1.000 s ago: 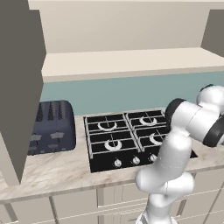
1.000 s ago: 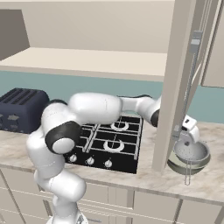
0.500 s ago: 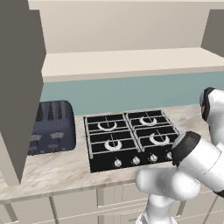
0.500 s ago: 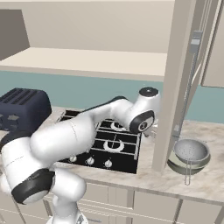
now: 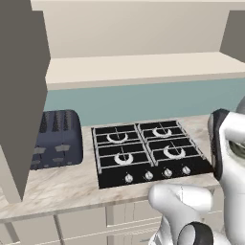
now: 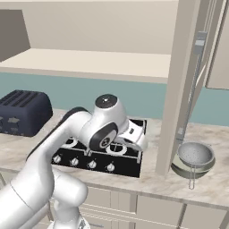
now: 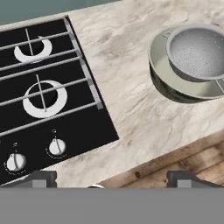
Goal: Open the cabinet and setup a tea strainer by placing it in the bowl upright.
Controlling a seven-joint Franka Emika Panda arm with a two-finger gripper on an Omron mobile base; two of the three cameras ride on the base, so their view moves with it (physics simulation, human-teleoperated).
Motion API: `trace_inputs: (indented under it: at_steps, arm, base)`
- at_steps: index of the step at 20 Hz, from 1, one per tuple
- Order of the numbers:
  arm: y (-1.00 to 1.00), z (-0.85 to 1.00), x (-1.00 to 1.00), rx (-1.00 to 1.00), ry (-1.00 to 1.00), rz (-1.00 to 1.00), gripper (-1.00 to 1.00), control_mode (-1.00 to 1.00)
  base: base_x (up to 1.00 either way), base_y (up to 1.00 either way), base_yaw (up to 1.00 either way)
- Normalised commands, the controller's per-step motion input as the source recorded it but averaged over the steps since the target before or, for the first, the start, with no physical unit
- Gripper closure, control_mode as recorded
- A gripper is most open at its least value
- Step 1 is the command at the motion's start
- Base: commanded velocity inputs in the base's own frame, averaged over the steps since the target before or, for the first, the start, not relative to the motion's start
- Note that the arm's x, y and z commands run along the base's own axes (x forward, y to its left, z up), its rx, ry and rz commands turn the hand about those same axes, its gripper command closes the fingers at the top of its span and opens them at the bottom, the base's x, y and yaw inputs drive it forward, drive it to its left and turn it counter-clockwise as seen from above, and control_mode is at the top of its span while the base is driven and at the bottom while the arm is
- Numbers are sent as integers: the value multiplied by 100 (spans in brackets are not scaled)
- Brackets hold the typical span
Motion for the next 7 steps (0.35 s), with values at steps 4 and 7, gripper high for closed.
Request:
trace_inputs:
  at_steps: [4, 7]
  arm:
    - [97, 81, -31, 0, 2, 14, -100, -100]
    - [79, 50, -22, 3, 4, 11, -100, -100]
  base:
    - [0, 0, 0]
    - [0, 0, 0]
